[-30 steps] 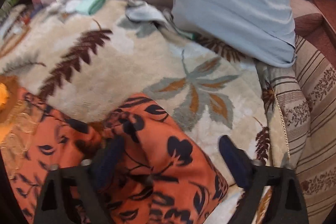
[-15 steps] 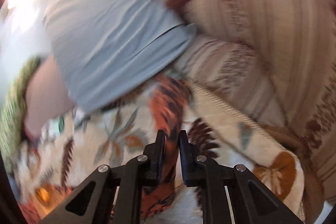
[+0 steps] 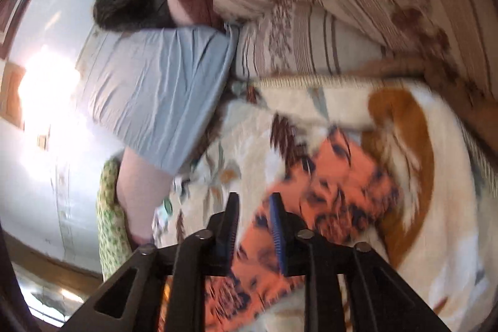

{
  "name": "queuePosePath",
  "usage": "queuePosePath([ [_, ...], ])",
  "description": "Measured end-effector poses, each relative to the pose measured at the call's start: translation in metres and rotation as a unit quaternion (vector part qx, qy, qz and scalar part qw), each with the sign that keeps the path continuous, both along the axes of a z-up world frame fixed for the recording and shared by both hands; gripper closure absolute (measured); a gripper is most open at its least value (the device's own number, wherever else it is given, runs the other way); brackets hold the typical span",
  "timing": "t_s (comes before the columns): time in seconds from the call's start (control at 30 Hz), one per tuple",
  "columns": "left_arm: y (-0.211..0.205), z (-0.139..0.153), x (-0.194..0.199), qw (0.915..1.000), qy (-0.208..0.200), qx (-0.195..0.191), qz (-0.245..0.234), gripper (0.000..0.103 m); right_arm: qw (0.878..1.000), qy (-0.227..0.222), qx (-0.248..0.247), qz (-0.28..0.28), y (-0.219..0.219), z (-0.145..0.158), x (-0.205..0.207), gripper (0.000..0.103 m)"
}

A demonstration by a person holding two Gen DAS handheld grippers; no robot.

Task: Fold small clothes
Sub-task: 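Grasp the orange dress sleeve with the right tool and lift it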

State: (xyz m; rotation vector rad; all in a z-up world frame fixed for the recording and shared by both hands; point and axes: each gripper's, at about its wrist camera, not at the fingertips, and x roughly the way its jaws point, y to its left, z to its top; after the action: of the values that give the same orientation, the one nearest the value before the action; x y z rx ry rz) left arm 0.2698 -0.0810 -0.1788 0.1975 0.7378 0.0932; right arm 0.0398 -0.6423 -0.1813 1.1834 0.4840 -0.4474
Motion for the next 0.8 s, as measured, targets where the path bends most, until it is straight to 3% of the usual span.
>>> queuePosePath([
  [0.03,-0.001,0.0,-0.001,1.0,-0.001,-0.001,-0.002,0.0,1.0,-0.005,0.016,-0.004,0.005,-0.009,-0.006,0.066],
  [0.07,-0.001,0.001,-0.002,1.0,-0.002,-0.001,-0.004,0.0,0.999,-0.008,0.029,-0.014,0.006,-0.018,-0.012,0.046],
  [0.13,-0.002,0.002,-0.005,1.0,-0.004,-0.001,-0.008,0.0,0.998,-0.009,0.039,-0.045,0.009,-0.034,-0.026,0.031],
  [0.33,-0.001,0.002,-0.007,0.9999,-0.007,0.002,-0.008,0.0,0.996,0.0,0.054,-0.074,-0.008,-0.063,-0.025,0.031],
  [0.43,-0.001,0.001,-0.005,1.0,-0.004,0.001,-0.007,0.0,0.994,0.038,0.05,-0.094,-0.017,-0.071,-0.014,0.037],
  [0.5,-0.002,-0.001,-0.003,1.0,-0.003,0.001,-0.009,0.0,0.993,0.027,0.058,-0.104,-0.024,-0.078,-0.01,0.04],
  [0.53,-0.003,-0.002,-0.003,0.9999,-0.001,0.001,-0.011,0.0,0.993,0.032,0.048,-0.105,-0.026,-0.077,-0.013,0.046],
  [0.63,-0.006,-0.005,0.0,0.9998,0.007,0.003,-0.017,0.0,0.992,0.04,0.049,-0.108,-0.032,-0.083,-0.005,0.082],
  [0.67,-0.006,-0.006,0.0,0.9998,0.01,0.002,-0.018,0.0,0.992,0.033,0.049,-0.111,-0.033,-0.084,-0.005,0.089],
  [0.8,0.003,-0.006,0.005,0.9998,0.016,-0.006,-0.006,0.0,0.995,0.01,0.018,-0.102,-0.026,-0.062,0.001,0.095],
])
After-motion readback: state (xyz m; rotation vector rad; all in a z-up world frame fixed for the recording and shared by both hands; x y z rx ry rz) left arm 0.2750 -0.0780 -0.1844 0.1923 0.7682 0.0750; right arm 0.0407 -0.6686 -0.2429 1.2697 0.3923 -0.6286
